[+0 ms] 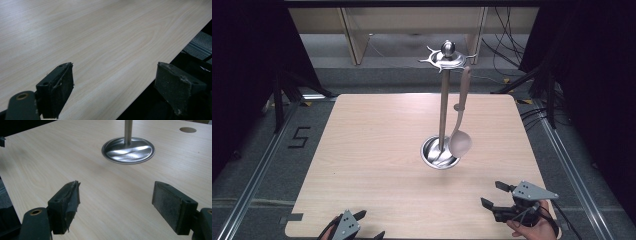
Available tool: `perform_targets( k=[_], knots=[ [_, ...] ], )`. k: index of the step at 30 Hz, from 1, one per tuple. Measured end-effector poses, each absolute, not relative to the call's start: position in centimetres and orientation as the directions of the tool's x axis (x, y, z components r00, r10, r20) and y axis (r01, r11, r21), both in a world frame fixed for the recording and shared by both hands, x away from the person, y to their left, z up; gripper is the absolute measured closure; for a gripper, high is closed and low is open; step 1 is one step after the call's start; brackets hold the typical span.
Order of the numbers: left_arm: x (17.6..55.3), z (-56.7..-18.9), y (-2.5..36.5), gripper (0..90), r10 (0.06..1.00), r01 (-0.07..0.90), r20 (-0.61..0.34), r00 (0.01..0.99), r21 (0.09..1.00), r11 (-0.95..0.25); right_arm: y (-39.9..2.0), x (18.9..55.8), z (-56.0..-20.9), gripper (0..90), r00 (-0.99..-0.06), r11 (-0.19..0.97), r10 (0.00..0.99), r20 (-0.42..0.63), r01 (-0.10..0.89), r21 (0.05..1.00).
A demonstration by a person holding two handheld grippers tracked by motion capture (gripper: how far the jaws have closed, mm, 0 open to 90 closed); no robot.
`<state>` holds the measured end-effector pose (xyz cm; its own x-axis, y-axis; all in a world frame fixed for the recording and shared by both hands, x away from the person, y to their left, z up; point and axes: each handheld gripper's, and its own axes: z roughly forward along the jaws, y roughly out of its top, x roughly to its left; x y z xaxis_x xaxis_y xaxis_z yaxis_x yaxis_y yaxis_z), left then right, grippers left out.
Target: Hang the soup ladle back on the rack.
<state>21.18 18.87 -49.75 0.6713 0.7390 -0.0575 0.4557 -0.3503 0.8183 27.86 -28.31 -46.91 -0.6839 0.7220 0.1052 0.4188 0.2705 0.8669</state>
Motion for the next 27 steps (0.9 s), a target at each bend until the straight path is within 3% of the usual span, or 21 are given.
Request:
perform_targets(
  k=[27],
  knots=[
    [21.2, -49.9, 18.8, 14.9, 0.736, 0.463, -0.058, 0.674, 0.81, -0.36, -28.5, 25.8, -48.2, 19.4, -0.7, 0.366, 0.713, 0.035, 0.414, 0.834]
  ],
)
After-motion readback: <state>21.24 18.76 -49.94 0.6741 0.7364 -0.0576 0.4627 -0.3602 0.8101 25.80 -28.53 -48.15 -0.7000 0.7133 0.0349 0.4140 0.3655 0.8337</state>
